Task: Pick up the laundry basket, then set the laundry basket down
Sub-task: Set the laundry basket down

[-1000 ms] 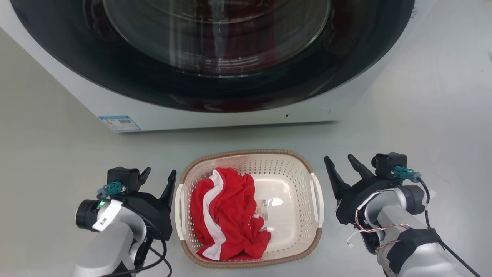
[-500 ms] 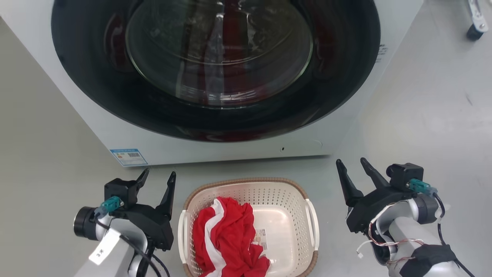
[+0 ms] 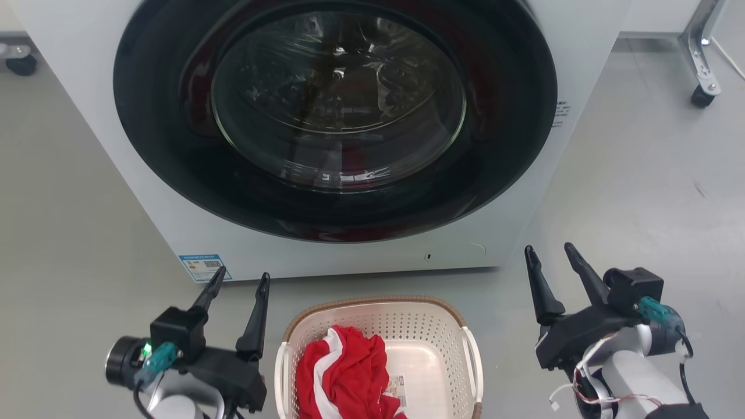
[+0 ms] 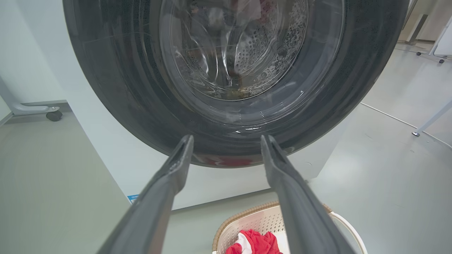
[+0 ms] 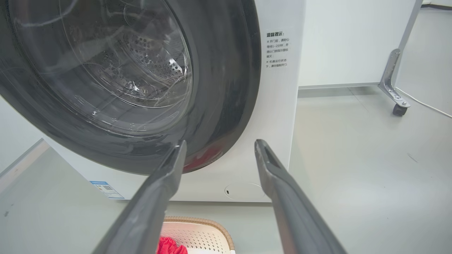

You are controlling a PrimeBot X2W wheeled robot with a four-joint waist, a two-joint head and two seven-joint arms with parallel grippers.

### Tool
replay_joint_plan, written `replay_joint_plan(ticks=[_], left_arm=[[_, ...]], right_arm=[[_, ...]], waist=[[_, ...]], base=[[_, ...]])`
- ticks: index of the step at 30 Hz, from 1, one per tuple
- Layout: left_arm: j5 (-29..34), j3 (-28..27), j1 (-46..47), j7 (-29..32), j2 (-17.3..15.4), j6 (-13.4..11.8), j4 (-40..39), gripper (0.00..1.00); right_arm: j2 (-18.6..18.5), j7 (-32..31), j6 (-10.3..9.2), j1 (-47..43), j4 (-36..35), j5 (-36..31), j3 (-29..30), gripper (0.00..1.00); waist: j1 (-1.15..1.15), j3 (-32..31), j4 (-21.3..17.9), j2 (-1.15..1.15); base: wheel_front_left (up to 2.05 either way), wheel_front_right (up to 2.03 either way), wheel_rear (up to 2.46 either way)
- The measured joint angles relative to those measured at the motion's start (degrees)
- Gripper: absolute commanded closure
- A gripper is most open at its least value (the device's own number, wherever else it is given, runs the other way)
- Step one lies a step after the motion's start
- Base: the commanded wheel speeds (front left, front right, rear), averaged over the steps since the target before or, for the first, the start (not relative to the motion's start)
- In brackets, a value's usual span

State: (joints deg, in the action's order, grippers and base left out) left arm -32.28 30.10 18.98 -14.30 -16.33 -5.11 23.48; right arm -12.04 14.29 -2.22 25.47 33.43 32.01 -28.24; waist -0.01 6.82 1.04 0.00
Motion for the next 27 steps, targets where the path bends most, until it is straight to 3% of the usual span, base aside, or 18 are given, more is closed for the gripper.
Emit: replay_joint_plan(ticks=[12, 27], left_arm=[[1.8, -4.4, -12.1, 0.0, -1.9, -1.7, -13.6, 0.00], [4.4, -11.0, -18.7, 0.0, -0.9, -2.0, -18.9, 0.00]], right_arm=[[-1.8, 0.0, -3.34, -11.1, -14.6, -3.6, 2.8, 0.00], [-2.2, 0.2, -4.41, -18.4, -23.0, -6.2, 5.8, 0.00]], waist=[[0.00, -3.0, 0.1, 0.00], [0.00, -4.2, 0.0, 0.01]], base=[[0.00, 0.00, 0.00], [0.00, 0.00, 0.00]])
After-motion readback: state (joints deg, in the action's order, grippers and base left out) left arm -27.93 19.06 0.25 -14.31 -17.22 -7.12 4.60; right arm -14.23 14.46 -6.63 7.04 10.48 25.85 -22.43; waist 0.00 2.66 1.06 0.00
